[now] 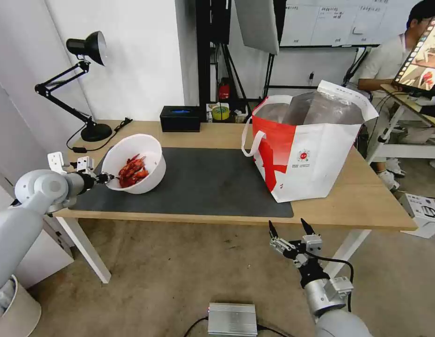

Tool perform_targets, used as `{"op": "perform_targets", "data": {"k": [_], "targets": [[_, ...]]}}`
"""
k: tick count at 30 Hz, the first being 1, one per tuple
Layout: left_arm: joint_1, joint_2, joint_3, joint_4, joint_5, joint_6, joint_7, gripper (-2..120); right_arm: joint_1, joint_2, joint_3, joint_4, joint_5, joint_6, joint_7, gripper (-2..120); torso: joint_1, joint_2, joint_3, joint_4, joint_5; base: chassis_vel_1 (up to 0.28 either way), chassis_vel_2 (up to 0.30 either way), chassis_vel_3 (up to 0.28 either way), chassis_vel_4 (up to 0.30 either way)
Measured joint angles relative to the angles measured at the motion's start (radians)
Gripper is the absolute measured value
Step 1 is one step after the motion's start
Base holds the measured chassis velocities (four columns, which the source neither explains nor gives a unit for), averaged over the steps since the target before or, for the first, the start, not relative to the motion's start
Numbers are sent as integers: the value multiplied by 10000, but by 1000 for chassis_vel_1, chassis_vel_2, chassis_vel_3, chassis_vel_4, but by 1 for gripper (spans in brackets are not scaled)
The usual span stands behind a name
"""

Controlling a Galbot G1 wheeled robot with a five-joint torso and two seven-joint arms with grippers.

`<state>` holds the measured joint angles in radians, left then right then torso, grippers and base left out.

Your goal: Pick up the trash from the table and place it into the takeout bag.

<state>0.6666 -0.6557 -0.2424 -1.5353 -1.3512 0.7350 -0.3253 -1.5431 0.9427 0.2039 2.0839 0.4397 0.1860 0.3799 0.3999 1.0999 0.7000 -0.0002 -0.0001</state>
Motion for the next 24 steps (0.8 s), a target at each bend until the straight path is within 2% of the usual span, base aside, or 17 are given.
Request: {"op": "perform_targets", "data": {"k": [15,19,24], "targets": [[38,110,-303,-534,-172,15,-88,0,0,0,0,0,0,0,0,100,0,0,0,3,0,0,0,0,0],[-465,96,-256,-770,-599,19,-280,0,0,0,0,0,0,0,0,100,0,0,0,4,3,0,0,0,0],[-1352,-337,70,-891,-868,18,-614,0,0,0,0,0,0,0,0,100,0,0,0,-1,2,0,0,0,0]]}}
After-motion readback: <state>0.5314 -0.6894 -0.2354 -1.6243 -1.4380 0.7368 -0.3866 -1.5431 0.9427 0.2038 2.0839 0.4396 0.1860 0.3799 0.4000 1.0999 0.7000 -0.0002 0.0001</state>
